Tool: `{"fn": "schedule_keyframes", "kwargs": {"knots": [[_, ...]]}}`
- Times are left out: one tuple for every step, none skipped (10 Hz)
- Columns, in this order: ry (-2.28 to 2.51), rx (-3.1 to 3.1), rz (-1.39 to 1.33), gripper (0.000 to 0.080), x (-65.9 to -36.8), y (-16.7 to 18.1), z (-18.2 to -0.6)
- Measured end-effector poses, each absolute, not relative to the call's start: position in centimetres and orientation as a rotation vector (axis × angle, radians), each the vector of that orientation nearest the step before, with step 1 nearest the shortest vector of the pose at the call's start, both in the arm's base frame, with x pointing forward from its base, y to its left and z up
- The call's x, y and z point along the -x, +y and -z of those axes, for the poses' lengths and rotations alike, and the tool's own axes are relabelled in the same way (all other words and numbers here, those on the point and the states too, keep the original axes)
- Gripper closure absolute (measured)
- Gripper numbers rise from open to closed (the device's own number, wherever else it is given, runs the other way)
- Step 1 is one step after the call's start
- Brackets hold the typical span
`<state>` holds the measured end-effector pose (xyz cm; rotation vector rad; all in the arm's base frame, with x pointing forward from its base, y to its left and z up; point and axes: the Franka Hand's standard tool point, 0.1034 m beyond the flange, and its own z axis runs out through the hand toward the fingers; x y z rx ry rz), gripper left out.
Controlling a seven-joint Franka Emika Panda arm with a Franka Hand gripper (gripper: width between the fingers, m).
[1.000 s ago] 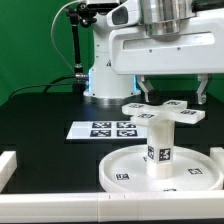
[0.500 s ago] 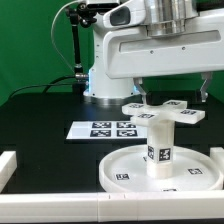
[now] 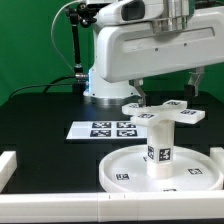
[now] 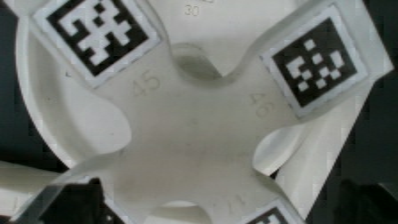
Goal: Assemble round table
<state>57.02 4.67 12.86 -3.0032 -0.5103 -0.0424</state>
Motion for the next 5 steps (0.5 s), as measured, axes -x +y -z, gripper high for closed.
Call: {"fn": "schedule_keyframes", "kwargs": {"knots": [[-0.631, 2.981, 0.048, 0.0151, -57.02, 4.61, -12.85], [-0.734, 2.96, 0.052, 0.0151, -57.02, 4.54, -12.85], [-0.953, 2.917, 0.056, 0.0151, -57.14, 4.24, -12.94], [-1.153, 2.86, 0.057, 0.0151, -57.2, 4.14, -12.98], [-1.298, 2.804, 0.059, 0.0151, -57.2, 4.23, -12.99]]}}
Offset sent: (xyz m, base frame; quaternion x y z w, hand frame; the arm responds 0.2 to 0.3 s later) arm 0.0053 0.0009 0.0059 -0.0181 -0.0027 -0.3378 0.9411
